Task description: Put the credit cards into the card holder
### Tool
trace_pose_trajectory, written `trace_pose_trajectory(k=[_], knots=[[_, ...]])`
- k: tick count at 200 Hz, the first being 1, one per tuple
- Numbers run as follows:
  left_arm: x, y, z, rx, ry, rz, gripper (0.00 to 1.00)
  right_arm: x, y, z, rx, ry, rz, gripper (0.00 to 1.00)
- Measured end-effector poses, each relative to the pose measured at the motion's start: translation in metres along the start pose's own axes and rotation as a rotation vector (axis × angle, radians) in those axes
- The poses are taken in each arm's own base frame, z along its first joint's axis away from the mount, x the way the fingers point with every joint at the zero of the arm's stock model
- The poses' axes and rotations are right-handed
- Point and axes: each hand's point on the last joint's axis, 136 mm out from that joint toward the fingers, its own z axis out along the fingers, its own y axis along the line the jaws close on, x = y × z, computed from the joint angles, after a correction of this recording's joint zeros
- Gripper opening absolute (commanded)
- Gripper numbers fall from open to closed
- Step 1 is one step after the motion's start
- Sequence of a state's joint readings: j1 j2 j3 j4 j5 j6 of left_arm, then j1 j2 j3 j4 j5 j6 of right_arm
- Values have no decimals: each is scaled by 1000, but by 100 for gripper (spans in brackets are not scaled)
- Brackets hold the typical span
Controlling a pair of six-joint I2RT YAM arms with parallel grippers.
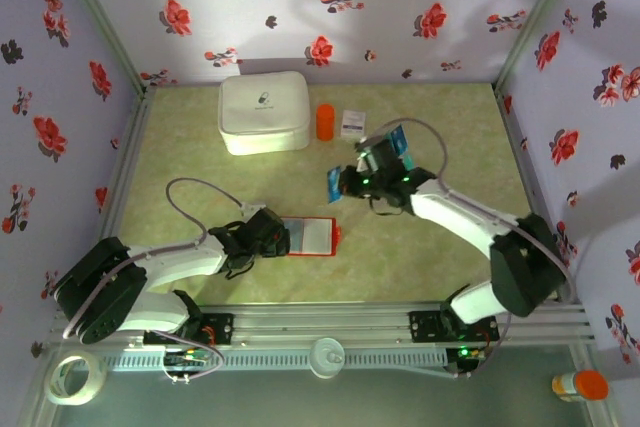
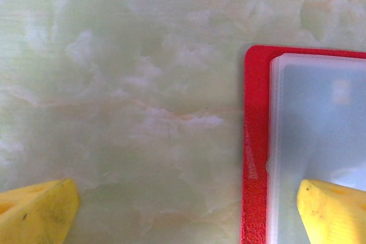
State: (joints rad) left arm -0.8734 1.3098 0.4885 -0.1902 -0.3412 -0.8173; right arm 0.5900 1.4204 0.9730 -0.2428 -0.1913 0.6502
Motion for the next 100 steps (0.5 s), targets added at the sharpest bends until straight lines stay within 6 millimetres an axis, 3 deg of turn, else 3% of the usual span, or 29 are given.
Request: trace_pose_trajectory(k=[25, 49, 73, 100], knots=[[0, 0, 0, 0, -1, -1, 99, -43, -33, -43, 107, -109, -25, 0], [0, 0, 0, -1, -2, -1, 99, -64, -57, -69, 214, -140, -96, 0], [0, 0, 0, -2, -2, -2, 99, -66, -73, -76, 292, -100, -169, 0], [-1, 0, 0, -3, -4, -5, 99, -59, -96, -69, 370, -21, -215, 0]])
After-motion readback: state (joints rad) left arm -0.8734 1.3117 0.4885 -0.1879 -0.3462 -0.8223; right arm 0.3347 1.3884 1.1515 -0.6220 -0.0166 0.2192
